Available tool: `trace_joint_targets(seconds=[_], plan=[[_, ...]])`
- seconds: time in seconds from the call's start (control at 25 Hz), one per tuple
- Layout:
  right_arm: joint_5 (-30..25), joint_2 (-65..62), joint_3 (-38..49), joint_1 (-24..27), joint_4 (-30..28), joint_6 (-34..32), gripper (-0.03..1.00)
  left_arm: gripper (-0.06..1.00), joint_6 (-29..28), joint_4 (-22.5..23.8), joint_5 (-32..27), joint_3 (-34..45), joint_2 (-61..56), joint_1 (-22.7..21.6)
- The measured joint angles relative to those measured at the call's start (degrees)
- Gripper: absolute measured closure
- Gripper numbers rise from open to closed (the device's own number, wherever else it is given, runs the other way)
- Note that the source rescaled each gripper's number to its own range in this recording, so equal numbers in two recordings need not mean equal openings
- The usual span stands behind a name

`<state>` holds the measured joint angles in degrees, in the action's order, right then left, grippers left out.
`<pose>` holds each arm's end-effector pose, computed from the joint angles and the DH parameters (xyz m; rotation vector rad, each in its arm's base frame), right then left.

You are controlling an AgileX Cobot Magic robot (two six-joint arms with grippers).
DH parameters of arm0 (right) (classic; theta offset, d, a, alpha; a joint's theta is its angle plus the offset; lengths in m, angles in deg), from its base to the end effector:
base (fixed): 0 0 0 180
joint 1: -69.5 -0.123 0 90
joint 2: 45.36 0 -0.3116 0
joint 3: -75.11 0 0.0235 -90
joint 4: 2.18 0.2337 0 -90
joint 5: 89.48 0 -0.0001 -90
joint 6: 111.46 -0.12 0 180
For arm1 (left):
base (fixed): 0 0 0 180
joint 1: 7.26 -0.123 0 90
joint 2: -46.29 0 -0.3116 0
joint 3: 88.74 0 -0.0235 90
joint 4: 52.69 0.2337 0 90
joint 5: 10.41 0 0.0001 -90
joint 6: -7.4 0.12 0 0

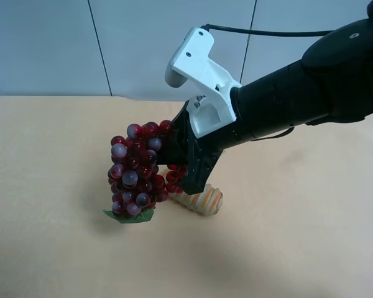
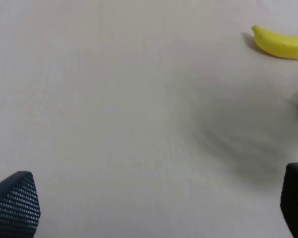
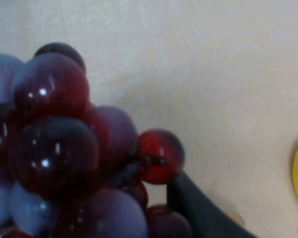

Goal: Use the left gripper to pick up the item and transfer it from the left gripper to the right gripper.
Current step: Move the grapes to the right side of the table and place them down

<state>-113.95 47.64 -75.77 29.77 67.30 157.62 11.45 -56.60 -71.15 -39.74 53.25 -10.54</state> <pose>0.2085 0.2340 0.2570 -1.3450 1.8638 0.6213 -0.0213 -0.0084 0.2572 0.0171 2.0348 -0.0012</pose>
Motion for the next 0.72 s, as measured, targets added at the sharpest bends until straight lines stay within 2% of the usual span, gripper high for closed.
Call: trace_joint_targets(seconds=[0.72], plan=[[1.0, 0.0, 0.0, 0.0, 0.0, -7.5, 0.96, -0.05, 0.0, 0.0, 0.1, 0.0, 0.0, 0.0]])
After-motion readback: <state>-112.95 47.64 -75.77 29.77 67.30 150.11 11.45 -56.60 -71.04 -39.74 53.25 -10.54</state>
